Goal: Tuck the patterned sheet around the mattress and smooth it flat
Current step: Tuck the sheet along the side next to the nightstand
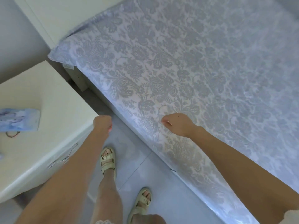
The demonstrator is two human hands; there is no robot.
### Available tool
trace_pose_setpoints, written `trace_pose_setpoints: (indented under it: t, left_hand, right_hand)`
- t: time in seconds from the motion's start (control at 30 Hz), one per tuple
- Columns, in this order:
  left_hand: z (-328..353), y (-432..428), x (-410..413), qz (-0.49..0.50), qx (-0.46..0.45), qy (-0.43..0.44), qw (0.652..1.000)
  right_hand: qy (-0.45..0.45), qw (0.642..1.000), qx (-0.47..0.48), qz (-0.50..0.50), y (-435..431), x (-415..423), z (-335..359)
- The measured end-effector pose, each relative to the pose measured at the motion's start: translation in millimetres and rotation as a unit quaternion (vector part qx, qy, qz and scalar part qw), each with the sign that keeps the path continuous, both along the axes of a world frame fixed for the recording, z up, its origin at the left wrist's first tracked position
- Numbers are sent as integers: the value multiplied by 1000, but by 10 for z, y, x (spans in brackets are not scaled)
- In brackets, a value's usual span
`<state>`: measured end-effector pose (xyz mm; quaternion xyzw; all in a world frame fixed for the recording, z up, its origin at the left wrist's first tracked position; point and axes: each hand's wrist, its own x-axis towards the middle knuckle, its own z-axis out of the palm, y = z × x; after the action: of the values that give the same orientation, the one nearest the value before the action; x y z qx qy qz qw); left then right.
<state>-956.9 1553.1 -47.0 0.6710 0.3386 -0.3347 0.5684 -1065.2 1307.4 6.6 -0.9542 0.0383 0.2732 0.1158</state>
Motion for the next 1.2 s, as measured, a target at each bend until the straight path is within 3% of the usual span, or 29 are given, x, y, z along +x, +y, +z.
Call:
trace_pose_setpoints:
  t: [0.2,0.4,0.7,0.83,0.97,1.1,1.2]
  left_hand:
    - [27,326,316,124,11,-76,989]
    - [24,536,1283,152,15,-157,976]
    - [-344,583,2796,118,-11,-127,985]
    - [-540,525,3198,120,-21,-132,984]
    - [-738,478,3549,191,-65,-66,977]
    - [-833,476,3640,250,-98,-54,962]
    - [-1013,516,3912,317,-103,-10,943]
  right_hand:
    - [-92,994,9,53,370,795,-45]
    - [-131,990,36,37,862,2230,-148]
    - [-146,987,28,64,1130,4048,-439]
    - [-166,976,24,139,1318,4725,-695]
    - [-112,972,21,206,1558,5206,-1079]
    - [-85,974,-32,210,1626,5310,-1338]
    - [-51,974,3,219,1673,5626,-1583]
